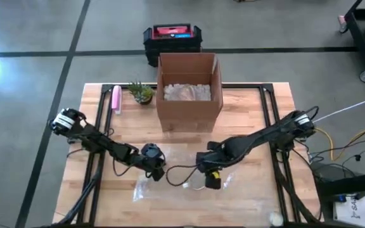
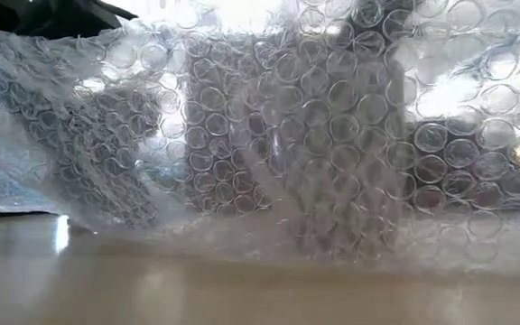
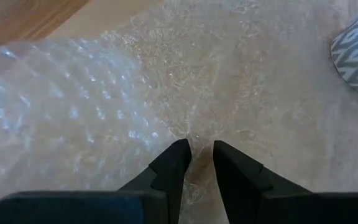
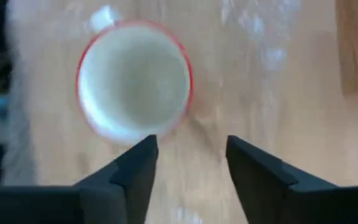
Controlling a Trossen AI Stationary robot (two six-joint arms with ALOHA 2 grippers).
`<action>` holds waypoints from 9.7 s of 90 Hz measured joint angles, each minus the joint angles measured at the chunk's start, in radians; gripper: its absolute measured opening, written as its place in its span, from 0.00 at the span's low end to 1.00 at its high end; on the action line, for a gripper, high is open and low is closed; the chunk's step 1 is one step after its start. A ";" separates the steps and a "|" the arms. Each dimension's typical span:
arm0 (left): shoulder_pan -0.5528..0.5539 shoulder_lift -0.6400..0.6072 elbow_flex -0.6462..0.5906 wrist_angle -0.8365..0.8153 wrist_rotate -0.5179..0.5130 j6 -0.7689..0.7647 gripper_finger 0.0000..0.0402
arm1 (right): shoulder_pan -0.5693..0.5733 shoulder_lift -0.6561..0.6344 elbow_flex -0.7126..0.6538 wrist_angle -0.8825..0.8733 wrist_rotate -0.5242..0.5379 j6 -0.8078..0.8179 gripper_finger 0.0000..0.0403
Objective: Wrap mug
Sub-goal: Wrap the gray mug with the bubble wrap
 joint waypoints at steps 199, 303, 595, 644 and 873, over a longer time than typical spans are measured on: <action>-0.061 0.001 0.587 -0.296 0.034 0.288 0.19 | 0.162 -0.015 -0.229 0.599 0.479 -0.300 0.00; -0.067 0.074 0.589 -0.291 0.045 0.337 0.19 | 0.455 -0.083 -0.653 0.297 0.041 0.602 0.58; -0.046 0.181 0.584 -0.160 0.157 0.340 0.19 | 0.106 0.179 -0.122 0.475 0.299 -0.264 0.00; -0.026 0.191 0.586 -0.154 -0.011 0.384 0.19 | 0.106 0.187 -0.126 0.479 0.290 -0.267 0.00; -0.026 0.269 0.621 -0.092 0.108 0.394 0.19 | 0.343 0.006 -0.159 0.172 0.336 -0.014 0.00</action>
